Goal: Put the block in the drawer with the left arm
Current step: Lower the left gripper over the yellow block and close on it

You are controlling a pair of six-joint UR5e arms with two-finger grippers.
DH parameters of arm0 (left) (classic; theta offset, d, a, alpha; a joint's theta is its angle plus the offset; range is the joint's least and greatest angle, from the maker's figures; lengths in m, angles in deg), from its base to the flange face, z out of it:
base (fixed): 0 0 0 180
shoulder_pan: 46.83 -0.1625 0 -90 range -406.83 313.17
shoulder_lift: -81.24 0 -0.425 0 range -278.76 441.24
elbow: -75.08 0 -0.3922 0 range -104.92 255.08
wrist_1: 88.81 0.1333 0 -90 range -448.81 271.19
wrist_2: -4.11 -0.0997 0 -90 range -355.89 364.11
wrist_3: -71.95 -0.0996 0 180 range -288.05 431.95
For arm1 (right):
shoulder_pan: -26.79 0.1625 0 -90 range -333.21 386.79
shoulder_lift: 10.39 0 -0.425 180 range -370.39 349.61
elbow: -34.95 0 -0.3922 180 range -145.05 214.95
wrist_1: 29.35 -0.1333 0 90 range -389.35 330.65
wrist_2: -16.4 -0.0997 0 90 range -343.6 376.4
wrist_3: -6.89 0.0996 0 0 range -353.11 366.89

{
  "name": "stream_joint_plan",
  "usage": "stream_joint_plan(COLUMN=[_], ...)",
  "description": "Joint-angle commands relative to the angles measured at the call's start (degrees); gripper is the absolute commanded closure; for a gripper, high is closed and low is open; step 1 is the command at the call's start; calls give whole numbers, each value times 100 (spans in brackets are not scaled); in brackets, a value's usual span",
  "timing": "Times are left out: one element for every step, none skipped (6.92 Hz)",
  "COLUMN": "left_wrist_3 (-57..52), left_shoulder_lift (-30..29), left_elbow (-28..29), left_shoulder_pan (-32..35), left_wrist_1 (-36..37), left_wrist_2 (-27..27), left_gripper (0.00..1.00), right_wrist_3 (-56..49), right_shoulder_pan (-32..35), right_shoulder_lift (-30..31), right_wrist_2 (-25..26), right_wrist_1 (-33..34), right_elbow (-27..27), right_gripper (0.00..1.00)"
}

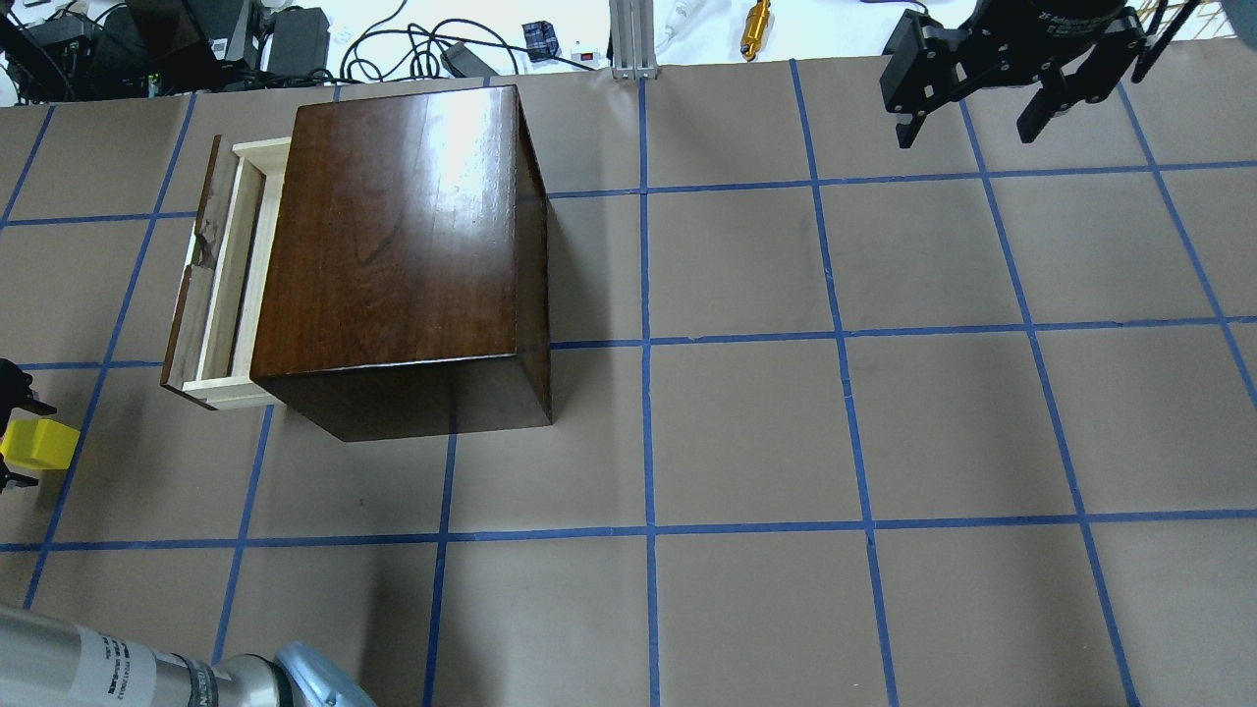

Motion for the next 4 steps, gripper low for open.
stream_joint_plan(left_wrist_3=[-17,-26,-26,-17], left_shoulder_lift=[-72,-72,-72,-64], left_elbow=[20,29,29,20], left_shoulder_pan=[0,0,0,0], left_wrist_1=[13,22,31,31], left_wrist_2=[-3,6,41,59], left_gripper=[6,24,37,52], right_wrist_3=[0,0,0,0], right_shoulder_pan=[3,-6,2,3], right_shoulder_lift=[-6,3,3,3], right_wrist_2=[-2,7,7,-2], right_wrist_1=[0,0,0,0], right_elbow=[0,0,0,0], right_gripper=[0,0,0,0])
